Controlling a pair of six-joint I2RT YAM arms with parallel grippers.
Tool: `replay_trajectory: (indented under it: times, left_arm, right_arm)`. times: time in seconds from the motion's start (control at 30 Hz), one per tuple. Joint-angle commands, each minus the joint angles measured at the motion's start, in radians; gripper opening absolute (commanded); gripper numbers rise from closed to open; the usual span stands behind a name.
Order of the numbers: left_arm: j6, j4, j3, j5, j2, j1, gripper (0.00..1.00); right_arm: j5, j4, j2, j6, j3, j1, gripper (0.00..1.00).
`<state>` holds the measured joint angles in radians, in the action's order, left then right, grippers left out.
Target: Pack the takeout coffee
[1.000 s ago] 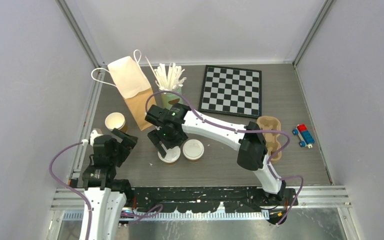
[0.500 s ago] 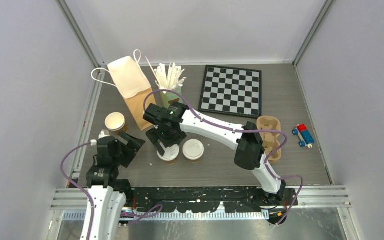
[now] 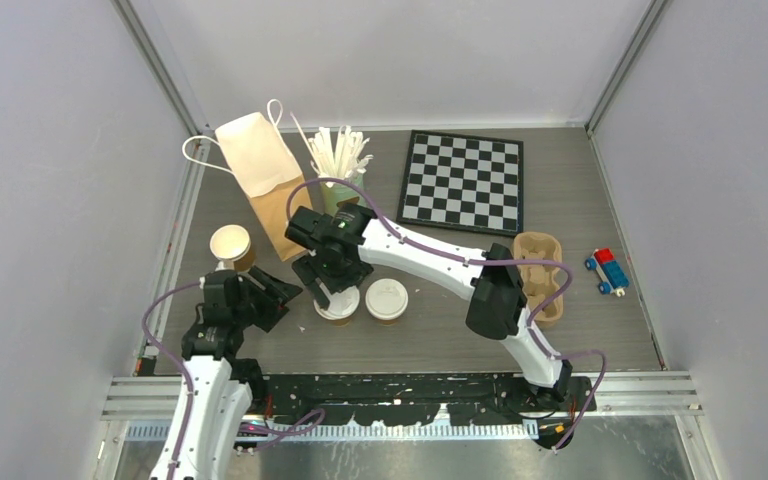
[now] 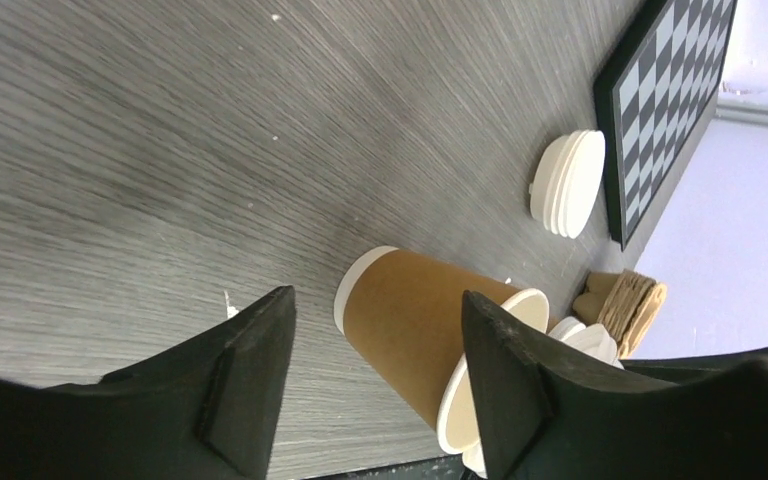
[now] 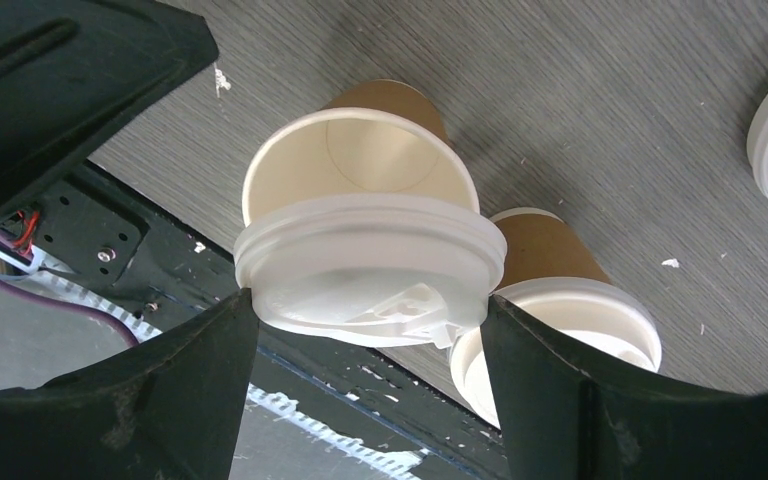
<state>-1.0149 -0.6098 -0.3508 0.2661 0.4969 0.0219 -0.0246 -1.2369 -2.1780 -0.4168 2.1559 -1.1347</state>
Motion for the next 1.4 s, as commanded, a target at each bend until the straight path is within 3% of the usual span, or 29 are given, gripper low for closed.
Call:
replay_trajectory:
  times: [0.0, 0.2, 0.5, 0.9, 1.37]
  left_arm:
    - [-0.006, 0.123, 0.035, 0.112, 0.044, 0.006, 0.59]
    - [0.001, 0.187, 0.069, 0.176, 0.12, 0.006, 0.5]
    - [0.026, 0.267, 0.068, 0.226, 0.205, 0.005, 0.5]
    - [0.029, 0.331, 0.037, 0.148, 0.226, 0.005, 0.53]
    - [0.016, 0.482, 0.069, 0.23, 0.301, 0.004, 0.54]
  right_arm:
    - [0.001, -0.013, -0.015, 0.019, 0.059, 0.006, 0.81]
    - [0.004, -0.014, -0.03, 0.022, 0.064, 0.012, 0.81]
    - [0.005, -0.024, -0.033, 0.023, 0.07, 0.016, 0.81]
    - [-0.016, -0.035, 0.056, 0.024, 0.006, 0.018, 0.81]
    - [-0.003, -0.037, 0.034, 0.047, 0.078, 0.04, 0.81]
